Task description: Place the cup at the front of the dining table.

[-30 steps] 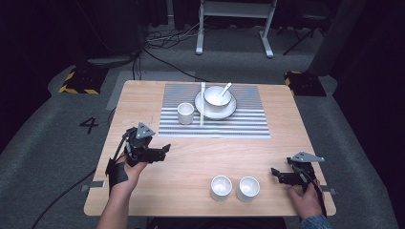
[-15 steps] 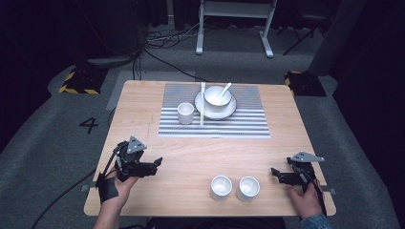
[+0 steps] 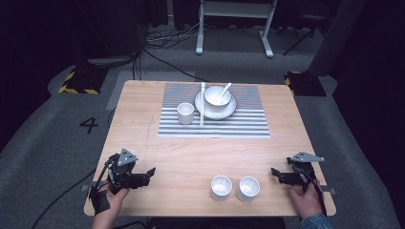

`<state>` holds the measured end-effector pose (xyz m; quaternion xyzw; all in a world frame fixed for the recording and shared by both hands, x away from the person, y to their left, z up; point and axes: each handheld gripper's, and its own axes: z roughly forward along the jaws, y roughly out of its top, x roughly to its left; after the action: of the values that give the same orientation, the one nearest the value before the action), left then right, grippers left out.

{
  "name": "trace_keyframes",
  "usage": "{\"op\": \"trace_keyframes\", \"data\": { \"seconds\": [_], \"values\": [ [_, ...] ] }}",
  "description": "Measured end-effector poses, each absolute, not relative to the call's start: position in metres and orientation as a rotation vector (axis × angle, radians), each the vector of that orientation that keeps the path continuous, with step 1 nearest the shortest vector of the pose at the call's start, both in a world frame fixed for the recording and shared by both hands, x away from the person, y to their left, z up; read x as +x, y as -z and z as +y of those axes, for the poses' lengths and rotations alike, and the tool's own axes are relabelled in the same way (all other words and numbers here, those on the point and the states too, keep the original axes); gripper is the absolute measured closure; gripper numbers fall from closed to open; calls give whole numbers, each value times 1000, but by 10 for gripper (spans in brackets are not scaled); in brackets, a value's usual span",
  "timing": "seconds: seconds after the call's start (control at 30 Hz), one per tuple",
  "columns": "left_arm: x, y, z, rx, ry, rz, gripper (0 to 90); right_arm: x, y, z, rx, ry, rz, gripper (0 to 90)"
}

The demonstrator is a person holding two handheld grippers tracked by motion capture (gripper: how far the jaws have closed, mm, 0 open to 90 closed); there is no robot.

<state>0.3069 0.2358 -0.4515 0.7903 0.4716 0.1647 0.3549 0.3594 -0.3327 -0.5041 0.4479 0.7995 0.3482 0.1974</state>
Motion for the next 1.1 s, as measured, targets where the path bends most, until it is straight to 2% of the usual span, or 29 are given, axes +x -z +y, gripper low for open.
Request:
{"op": "trace_keyframes", "data": {
  "seconds": [0.4, 0.8, 1.0, 1.1],
  "values": [
    [305, 479, 231, 2179, -362, 1222, 160, 359, 504, -333, 1253, -975, 2238, 143],
    [305, 490, 217, 2281, -311, 1189, 158, 359, 504, -333, 1254, -975, 2238, 143],
    [303, 495, 217, 2254, -349, 1164, 139, 359, 504, -333, 1254, -975, 2238, 143],
    [301, 501, 219, 2212, -387, 1122, 100, 359, 504, -333, 1254, -975, 2238, 143]
  ]
}}
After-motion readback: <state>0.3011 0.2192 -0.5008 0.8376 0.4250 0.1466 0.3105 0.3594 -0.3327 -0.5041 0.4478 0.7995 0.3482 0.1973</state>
